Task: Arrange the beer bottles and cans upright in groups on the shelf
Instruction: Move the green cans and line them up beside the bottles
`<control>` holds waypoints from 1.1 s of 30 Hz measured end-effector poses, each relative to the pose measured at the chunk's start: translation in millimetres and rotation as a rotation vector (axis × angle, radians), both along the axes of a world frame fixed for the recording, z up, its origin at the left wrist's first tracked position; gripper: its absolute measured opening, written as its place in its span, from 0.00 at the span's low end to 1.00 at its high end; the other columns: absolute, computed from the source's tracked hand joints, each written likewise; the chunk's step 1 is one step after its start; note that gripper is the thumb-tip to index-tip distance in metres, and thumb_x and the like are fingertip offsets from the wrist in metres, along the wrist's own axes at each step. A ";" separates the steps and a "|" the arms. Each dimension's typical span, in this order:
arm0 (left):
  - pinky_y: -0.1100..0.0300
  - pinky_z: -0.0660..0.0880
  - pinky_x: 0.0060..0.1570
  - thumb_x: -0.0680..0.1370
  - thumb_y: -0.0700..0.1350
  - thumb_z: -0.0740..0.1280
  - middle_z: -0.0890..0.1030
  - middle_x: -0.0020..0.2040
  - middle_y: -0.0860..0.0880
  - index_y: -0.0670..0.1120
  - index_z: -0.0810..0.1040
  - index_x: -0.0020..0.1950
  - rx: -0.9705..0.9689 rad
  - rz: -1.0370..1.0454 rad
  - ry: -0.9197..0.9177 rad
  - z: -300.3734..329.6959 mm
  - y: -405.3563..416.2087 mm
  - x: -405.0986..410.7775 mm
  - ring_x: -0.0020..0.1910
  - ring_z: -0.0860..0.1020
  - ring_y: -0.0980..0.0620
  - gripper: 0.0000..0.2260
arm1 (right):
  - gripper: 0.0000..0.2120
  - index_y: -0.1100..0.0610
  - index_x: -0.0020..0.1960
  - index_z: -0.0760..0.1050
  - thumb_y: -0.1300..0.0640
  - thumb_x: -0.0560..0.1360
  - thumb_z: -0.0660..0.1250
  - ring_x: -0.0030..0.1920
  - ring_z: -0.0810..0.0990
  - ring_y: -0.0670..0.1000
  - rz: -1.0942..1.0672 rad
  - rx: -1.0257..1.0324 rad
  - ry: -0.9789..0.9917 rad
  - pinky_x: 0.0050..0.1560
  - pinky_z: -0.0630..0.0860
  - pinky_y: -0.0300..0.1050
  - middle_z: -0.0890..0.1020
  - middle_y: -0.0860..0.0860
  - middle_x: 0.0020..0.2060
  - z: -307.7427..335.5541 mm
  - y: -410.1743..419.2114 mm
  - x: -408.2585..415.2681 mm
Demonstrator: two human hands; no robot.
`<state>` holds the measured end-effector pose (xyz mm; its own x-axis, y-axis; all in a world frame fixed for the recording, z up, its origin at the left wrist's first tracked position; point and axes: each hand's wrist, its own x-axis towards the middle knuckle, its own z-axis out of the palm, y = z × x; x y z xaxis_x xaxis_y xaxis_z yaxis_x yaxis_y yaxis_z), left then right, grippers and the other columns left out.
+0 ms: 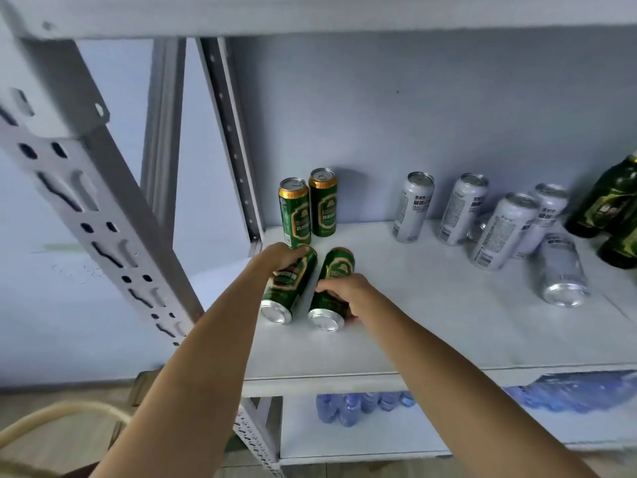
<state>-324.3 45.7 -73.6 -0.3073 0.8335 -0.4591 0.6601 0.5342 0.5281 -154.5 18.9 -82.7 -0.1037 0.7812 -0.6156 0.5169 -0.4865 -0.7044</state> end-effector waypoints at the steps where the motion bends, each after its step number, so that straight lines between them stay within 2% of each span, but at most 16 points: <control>1: 0.51 0.73 0.56 0.77 0.65 0.59 0.75 0.66 0.40 0.39 0.71 0.68 0.010 0.002 -0.006 -1.7 1.6 -0.4 0.62 0.75 0.41 0.32 | 0.41 0.60 0.63 0.72 0.48 0.53 0.77 0.52 0.81 0.59 0.011 0.037 -0.056 0.52 0.81 0.52 0.80 0.58 0.54 -0.7 3.1 3.4; 3: 0.52 0.73 0.54 0.76 0.64 0.62 0.75 0.66 0.41 0.40 0.70 0.69 0.015 0.014 -0.065 -2.4 5.6 -2.3 0.58 0.75 0.43 0.32 | 0.42 0.59 0.61 0.73 0.46 0.50 0.77 0.53 0.80 0.58 0.085 0.111 -0.224 0.55 0.80 0.51 0.79 0.58 0.55 0.7 9.1 15.2; 5: 0.53 0.74 0.51 0.74 0.63 0.65 0.75 0.65 0.41 0.40 0.69 0.69 -0.005 0.016 -0.131 -1.3 10.8 -4.1 0.53 0.75 0.45 0.32 | 0.40 0.57 0.61 0.71 0.46 0.53 0.78 0.57 0.78 0.57 0.184 0.176 -0.392 0.57 0.78 0.48 0.78 0.57 0.57 4.5 12.7 28.9; 8: 0.54 0.75 0.48 0.72 0.63 0.69 0.76 0.64 0.41 0.42 0.67 0.70 -0.053 -0.010 -0.144 1.1 16.4 -2.5 0.52 0.76 0.45 0.35 | 0.39 0.58 0.63 0.70 0.48 0.56 0.78 0.57 0.78 0.57 0.259 0.233 -0.545 0.54 0.78 0.46 0.78 0.56 0.55 7.5 15.2 45.7; 11: 0.55 0.75 0.45 0.71 0.63 0.70 0.76 0.65 0.42 0.43 0.66 0.70 -0.074 -0.041 -0.123 0.3 20.9 2.5 0.52 0.76 0.45 0.36 | 0.39 0.60 0.64 0.69 0.52 0.57 0.79 0.53 0.81 0.56 0.265 0.251 -0.548 0.47 0.78 0.44 0.78 0.55 0.51 10.0 16.3 62.1; 14: 0.53 0.76 0.50 0.70 0.61 0.72 0.76 0.63 0.42 0.43 0.66 0.70 -0.046 -0.033 -0.122 -4.3 22.2 6.6 0.52 0.77 0.45 0.36 | 0.39 0.61 0.64 0.69 0.51 0.59 0.80 0.56 0.80 0.56 0.276 0.294 -0.555 0.53 0.78 0.46 0.79 0.56 0.57 9.3 16.4 79.5; 18: 0.50 0.78 0.54 0.69 0.61 0.73 0.78 0.61 0.41 0.42 0.68 0.67 -0.019 -0.075 -0.131 -1.1 15.5 15.9 0.55 0.80 0.41 0.35 | 0.39 0.60 0.63 0.70 0.49 0.58 0.81 0.59 0.77 0.57 0.228 0.303 -0.545 0.58 0.77 0.49 0.78 0.57 0.58 1.2 11.4 101.0; 21: 0.53 0.79 0.49 0.70 0.61 0.72 0.80 0.59 0.41 0.41 0.71 0.64 0.019 -0.150 -0.092 9.7 10.1 26.6 0.53 0.80 0.43 0.32 | 0.40 0.59 0.62 0.72 0.47 0.55 0.81 0.60 0.76 0.58 0.078 0.328 -0.459 0.58 0.78 0.51 0.78 0.57 0.58 -3.7 5.0 118.2; 23: 0.55 0.78 0.45 0.70 0.59 0.73 0.81 0.56 0.42 0.41 0.74 0.63 0.099 -0.172 -0.133 17.1 9.7 32.3 0.51 0.81 0.44 0.29 | 0.40 0.59 0.61 0.73 0.47 0.54 0.82 0.59 0.77 0.58 -0.039 0.368 -0.346 0.58 0.78 0.51 0.79 0.58 0.57 -4.5 2.5 128.1; 27: 0.58 0.78 0.41 0.71 0.52 0.74 0.83 0.52 0.43 0.40 0.79 0.58 0.291 -0.170 -0.252 36.6 0.7 60.1 0.50 0.82 0.45 0.21 | 0.33 0.62 0.61 0.73 0.58 0.59 0.81 0.53 0.81 0.56 -0.248 0.545 -0.064 0.53 0.77 0.46 0.81 0.56 0.54 -3.0 -14.4 156.4; 30: 0.58 0.79 0.42 0.69 0.53 0.76 0.83 0.50 0.45 0.43 0.78 0.57 0.448 -0.161 -0.244 46.0 -7.4 87.8 0.47 0.82 0.48 0.22 | 0.33 0.60 0.62 0.69 0.65 0.61 0.79 0.53 0.80 0.56 -0.372 0.611 0.151 0.54 0.77 0.50 0.80 0.53 0.52 -2.6 -30.8 181.7; 33: 0.55 0.80 0.48 0.66 0.52 0.78 0.83 0.52 0.46 0.47 0.76 0.58 0.594 -0.189 -0.304 54.2 -18.9 124.5 0.49 0.82 0.49 0.24 | 0.35 0.58 0.63 0.67 0.66 0.60 0.79 0.55 0.80 0.58 -0.407 0.641 0.244 0.58 0.77 0.57 0.80 0.54 0.53 -1.9 -43.7 216.3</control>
<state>-199.8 26.8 -19.4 -0.0616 0.9969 0.0493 0.4895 -0.0129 0.8719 61.9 -24.8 -84.7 0.1918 0.9810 -0.0300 0.1805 -0.0653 -0.9814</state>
